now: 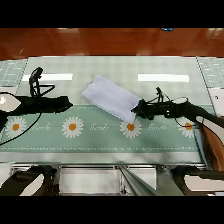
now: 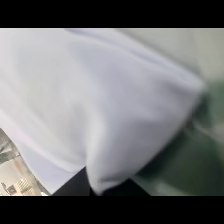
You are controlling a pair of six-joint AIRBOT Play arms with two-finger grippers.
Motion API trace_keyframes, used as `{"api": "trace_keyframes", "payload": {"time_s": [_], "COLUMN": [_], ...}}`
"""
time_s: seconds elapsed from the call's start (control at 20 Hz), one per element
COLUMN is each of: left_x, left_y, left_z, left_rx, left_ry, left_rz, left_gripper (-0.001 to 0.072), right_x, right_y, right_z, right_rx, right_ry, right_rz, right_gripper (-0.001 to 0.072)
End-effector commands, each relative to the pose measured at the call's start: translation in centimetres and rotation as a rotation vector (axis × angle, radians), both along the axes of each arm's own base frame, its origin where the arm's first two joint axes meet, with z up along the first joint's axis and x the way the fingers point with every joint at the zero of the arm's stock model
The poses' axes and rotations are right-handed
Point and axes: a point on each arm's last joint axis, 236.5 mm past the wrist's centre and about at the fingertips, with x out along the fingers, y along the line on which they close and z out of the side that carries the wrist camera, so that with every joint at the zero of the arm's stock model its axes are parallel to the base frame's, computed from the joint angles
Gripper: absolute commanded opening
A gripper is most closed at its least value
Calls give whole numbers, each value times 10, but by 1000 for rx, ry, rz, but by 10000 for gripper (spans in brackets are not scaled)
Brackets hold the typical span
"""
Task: Fold the shirts.
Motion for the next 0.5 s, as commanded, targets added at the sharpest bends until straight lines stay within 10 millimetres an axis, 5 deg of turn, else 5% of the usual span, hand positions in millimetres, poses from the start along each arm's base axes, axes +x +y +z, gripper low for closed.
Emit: {"api": "trace_keyframes", "payload": {"time_s": [0.0, 0.25, 0.45], "left_x": [0, 6, 10], "left_y": [0, 2, 3], "left_z": [0, -1, -1], "left_rx": [0, 7, 12], "left_ry": [-1, -18, -32], "left_rz": [0, 9, 12], "left_gripper": [21, 20, 20], "right_x": [32, 91, 118], "right_y": [28, 30, -7], "right_z": [33, 145, 223], "right_rx": [42, -78, -256], "right_ry": [-104, -336, -465], "right_rz": [74, 246, 279], "right_gripper": [27, 26, 26]}}
